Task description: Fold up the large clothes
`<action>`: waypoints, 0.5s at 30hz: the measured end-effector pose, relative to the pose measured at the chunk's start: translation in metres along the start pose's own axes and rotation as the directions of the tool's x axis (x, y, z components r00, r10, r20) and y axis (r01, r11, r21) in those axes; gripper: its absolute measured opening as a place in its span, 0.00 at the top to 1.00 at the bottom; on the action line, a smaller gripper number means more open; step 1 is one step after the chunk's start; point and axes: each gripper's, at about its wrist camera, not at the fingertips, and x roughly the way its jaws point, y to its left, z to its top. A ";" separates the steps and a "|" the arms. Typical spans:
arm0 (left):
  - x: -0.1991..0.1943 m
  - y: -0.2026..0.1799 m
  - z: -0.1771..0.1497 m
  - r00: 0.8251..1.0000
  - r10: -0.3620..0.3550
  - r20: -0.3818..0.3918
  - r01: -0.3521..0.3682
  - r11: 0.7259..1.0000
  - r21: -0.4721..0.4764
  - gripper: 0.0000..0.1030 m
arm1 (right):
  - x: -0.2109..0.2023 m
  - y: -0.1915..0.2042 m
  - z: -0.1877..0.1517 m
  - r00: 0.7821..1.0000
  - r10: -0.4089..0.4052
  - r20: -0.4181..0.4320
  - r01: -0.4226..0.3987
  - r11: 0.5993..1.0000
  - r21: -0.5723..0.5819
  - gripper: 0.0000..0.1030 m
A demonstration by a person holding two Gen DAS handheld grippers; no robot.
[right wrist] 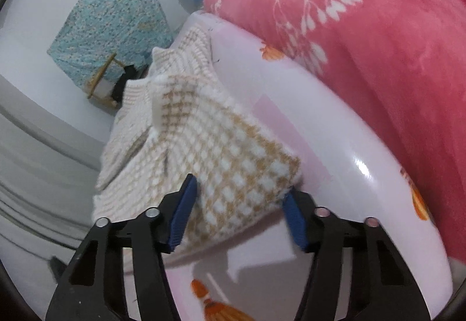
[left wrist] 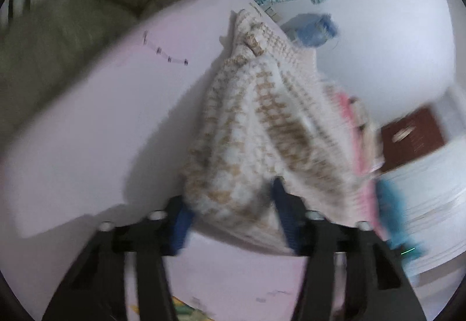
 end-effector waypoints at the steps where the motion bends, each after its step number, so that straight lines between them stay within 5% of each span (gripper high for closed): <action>1: 0.002 -0.004 0.000 0.999 0.033 0.004 -0.033 0.999 0.037 0.68 | 0.001 0.002 0.000 1.000 -0.018 0.007 0.018 1.000 -0.013 0.61; 3: 0.003 -0.017 -0.003 0.995 0.096 0.022 -0.098 0.987 0.129 0.78 | 0.001 0.009 0.000 0.999 -0.049 0.021 0.051 0.997 -0.057 0.67; 6: -0.011 -0.033 -0.006 0.989 0.127 0.077 -0.142 0.963 0.229 0.86 | -0.010 0.028 -0.003 0.993 -0.093 0.067 0.103 0.981 -0.165 0.89; 15: -0.064 -0.059 -0.002 0.980 0.083 0.181 -0.144 0.923 0.357 0.89 | -0.056 0.055 -0.012 0.991 -0.053 0.123 0.083 0.965 -0.249 0.94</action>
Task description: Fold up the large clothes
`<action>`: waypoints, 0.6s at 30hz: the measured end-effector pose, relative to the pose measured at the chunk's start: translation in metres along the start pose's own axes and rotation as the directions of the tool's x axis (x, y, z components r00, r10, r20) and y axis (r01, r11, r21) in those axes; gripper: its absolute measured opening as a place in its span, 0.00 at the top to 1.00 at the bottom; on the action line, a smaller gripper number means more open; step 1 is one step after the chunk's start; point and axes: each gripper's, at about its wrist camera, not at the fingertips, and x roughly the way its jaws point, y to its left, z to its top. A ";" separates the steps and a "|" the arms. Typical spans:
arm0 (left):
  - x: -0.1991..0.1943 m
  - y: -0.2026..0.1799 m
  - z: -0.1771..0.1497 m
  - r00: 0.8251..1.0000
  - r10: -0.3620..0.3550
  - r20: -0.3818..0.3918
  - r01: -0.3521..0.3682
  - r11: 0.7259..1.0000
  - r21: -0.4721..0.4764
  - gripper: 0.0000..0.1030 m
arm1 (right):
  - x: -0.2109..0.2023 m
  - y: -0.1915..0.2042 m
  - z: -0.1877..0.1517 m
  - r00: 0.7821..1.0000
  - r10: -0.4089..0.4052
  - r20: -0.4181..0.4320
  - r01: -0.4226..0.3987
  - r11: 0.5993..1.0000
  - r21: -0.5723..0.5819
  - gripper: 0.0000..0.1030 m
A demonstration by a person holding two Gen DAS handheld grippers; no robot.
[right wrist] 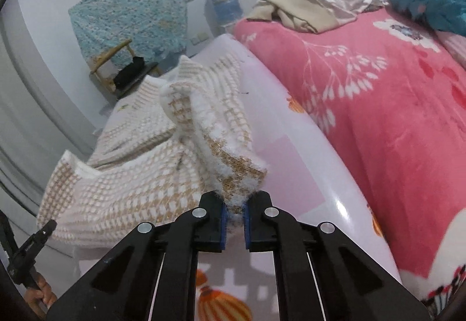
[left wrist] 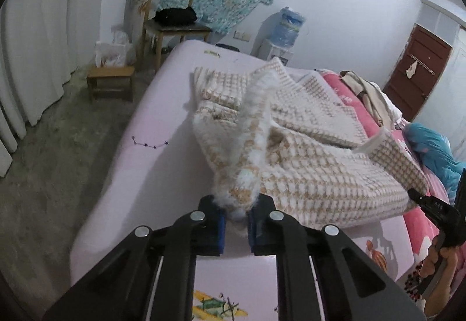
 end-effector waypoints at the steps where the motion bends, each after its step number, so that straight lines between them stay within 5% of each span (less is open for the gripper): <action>1: -0.005 0.003 0.001 1.000 -0.007 -0.003 0.007 1.000 -0.001 0.89 | -0.002 0.000 -0.001 1.000 0.001 -0.002 -0.001 1.000 -0.001 0.94; 7: -0.002 0.028 -0.018 0.994 -0.029 -0.101 0.023 0.998 -0.063 0.87 | 0.002 -0.011 -0.024 0.995 0.015 -0.097 -0.013 1.000 0.027 0.91; 11: 0.020 0.054 -0.033 0.979 -0.051 -0.195 0.017 0.985 -0.171 0.78 | 0.017 -0.032 -0.031 0.984 0.005 -0.179 0.009 0.997 0.078 0.67; 13: 0.015 0.065 -0.034 0.980 -0.040 -0.195 0.001 0.981 -0.196 0.73 | 0.009 -0.043 -0.027 0.985 -0.012 -0.175 0.029 0.995 0.096 0.53; 18: -0.006 0.089 -0.029 0.988 0.054 -0.146 -0.084 0.974 -0.208 0.70 | -0.022 -0.060 -0.010 0.990 -0.093 -0.109 0.106 0.988 0.115 0.48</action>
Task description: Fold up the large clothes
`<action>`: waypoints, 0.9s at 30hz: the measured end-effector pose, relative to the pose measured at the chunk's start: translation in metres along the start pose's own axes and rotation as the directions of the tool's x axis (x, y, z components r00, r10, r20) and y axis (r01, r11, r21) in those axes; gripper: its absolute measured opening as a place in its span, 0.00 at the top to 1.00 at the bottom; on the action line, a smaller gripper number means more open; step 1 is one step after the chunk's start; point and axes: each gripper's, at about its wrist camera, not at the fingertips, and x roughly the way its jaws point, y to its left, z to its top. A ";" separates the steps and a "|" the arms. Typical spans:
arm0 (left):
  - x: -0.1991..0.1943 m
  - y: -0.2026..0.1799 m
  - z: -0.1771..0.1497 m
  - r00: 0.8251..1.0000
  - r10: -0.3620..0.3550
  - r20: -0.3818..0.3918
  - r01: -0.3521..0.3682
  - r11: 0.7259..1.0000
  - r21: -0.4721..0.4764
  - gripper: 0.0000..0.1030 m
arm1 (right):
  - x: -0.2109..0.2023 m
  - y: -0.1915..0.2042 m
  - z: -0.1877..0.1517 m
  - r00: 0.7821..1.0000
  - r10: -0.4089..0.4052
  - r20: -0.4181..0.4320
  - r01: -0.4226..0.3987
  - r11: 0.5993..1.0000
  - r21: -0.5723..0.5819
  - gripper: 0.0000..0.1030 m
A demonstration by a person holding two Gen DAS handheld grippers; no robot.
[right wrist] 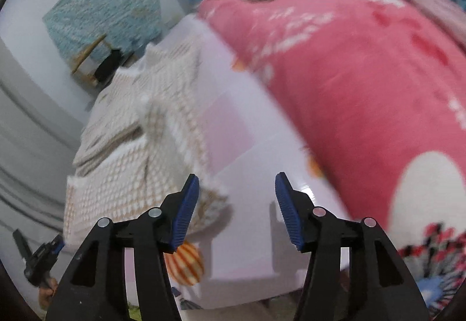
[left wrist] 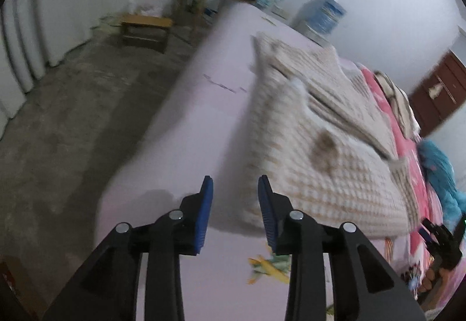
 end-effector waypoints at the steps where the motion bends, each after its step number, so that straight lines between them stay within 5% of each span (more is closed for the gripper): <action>1: -0.004 0.002 0.003 1.000 0.002 0.016 -0.002 1.000 -0.005 0.70 | -0.003 -0.001 0.001 1.000 -0.005 0.013 0.005 1.000 0.003 0.48; 6: -0.015 -0.031 0.020 0.992 -0.099 0.079 0.091 0.991 0.098 0.70 | -0.008 0.045 0.007 0.996 0.076 0.044 -0.070 0.990 -0.124 0.48; 10: 0.007 -0.091 0.019 0.974 -0.228 -0.014 0.224 0.939 0.261 0.70 | 0.011 0.114 -0.003 0.979 0.201 -0.030 -0.200 0.921 -0.334 0.48; 14: 0.041 -0.124 0.003 0.964 -0.232 -0.130 0.263 0.905 0.335 0.70 | 0.042 0.157 -0.017 0.970 0.208 -0.126 -0.244 0.849 -0.469 0.48; 16: 0.063 -0.126 -0.006 0.977 -0.121 -0.176 0.179 0.913 0.366 0.70 | 0.060 0.165 -0.025 0.967 0.189 -0.173 -0.252 0.828 -0.500 0.48; 18: 0.080 -0.117 -0.010 0.976 -0.038 -0.216 0.116 0.925 0.362 0.68 | 0.077 0.163 -0.033 0.964 0.149 -0.219 -0.242 0.830 -0.503 0.49; 20: 0.076 -0.109 -0.007 0.972 -0.085 -0.219 0.153 0.936 0.316 0.68 | 0.099 0.153 -0.039 0.960 0.089 -0.264 -0.213 0.844 -0.492 0.51; 23: 0.076 -0.105 0.002 0.970 -0.097 -0.224 0.161 0.943 0.291 0.68 | 0.107 0.145 -0.036 0.949 0.107 -0.298 -0.238 0.862 -0.448 0.51; 27: 0.067 -0.114 0.016 0.956 -0.202 -0.215 0.260 0.920 0.292 0.68 | 0.102 0.152 -0.019 0.951 0.127 -0.281 -0.245 0.864 -0.440 0.50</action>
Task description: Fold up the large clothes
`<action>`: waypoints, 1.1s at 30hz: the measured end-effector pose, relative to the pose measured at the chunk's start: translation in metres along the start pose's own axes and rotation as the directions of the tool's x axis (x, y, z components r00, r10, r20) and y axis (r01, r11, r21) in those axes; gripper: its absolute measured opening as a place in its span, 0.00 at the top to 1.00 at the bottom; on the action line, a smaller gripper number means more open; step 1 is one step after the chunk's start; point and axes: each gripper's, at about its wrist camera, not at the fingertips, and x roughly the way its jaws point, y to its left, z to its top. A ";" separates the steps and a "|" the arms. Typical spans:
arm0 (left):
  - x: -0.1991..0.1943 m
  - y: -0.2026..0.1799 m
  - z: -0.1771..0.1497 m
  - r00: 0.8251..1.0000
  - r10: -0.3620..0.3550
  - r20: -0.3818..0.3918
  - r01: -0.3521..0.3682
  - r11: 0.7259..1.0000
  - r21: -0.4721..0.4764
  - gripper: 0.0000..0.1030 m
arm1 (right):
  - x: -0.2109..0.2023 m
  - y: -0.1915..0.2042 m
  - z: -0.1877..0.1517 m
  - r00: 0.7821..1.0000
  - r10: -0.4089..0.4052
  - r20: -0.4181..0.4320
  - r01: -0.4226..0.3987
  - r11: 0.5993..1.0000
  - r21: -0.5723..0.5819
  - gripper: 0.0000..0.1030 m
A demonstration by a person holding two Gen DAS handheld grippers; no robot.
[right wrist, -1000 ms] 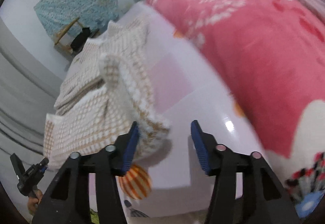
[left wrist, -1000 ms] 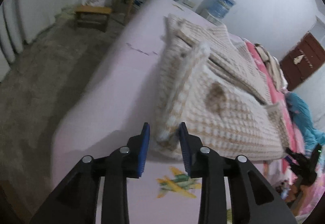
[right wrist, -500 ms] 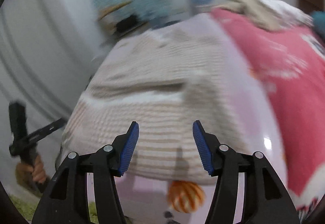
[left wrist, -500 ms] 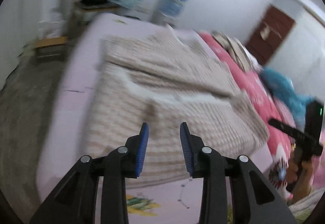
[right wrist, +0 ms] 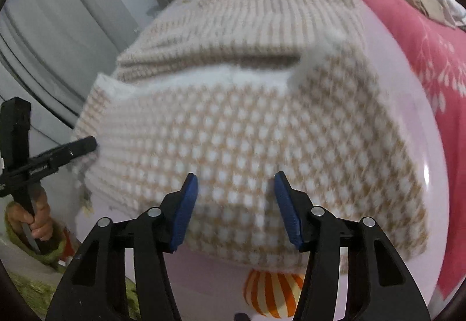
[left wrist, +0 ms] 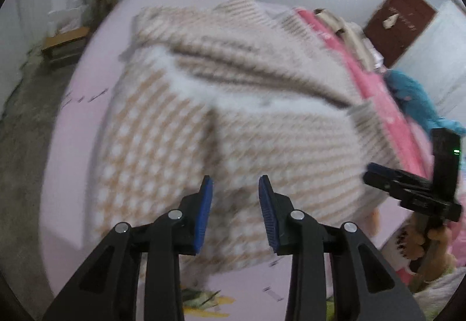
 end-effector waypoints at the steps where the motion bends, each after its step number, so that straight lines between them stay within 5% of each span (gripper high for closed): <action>1: 0.003 -0.003 0.005 1.000 -0.028 -0.005 0.028 1.000 0.003 0.66 | -0.002 0.001 0.005 1.000 0.023 0.012 -0.023 1.000 0.006 0.50; 5: 0.028 -0.013 0.019 0.998 0.028 -0.056 -0.027 1.000 0.016 0.64 | 0.014 0.001 0.025 1.000 0.027 0.012 -0.027 1.000 0.014 0.50; 8: 0.039 -0.017 0.023 0.996 0.068 -0.055 -0.066 0.997 0.042 0.65 | 0.032 0.000 0.030 0.998 0.065 -0.015 -0.064 0.997 0.040 0.68; 11: 0.044 -0.024 0.024 0.994 0.098 -0.039 -0.094 0.992 0.085 0.83 | 0.029 0.003 0.032 0.996 0.087 0.000 -0.087 0.995 0.038 0.93; 13: 0.045 -0.023 0.025 0.996 0.088 -0.034 -0.085 0.993 0.087 1.00 | 0.027 0.007 0.033 0.997 0.074 0.011 -0.074 0.997 0.029 0.97; 20: 0.024 -0.035 0.049 0.989 0.104 0.103 -0.117 0.984 0.137 1.00 | -0.010 0.018 0.045 0.990 0.043 0.131 -0.043 0.999 0.002 0.99; 29: 0.048 -0.016 0.048 0.993 0.100 0.065 -0.107 0.987 0.120 1.00 | 0.036 0.006 0.040 0.997 0.012 0.076 -0.015 0.999 0.049 0.98; 33: 0.051 -0.014 0.046 0.992 0.106 0.064 -0.113 0.987 0.113 1.00 | 0.019 -0.002 0.041 0.996 0.024 0.090 -0.031 0.997 0.068 0.81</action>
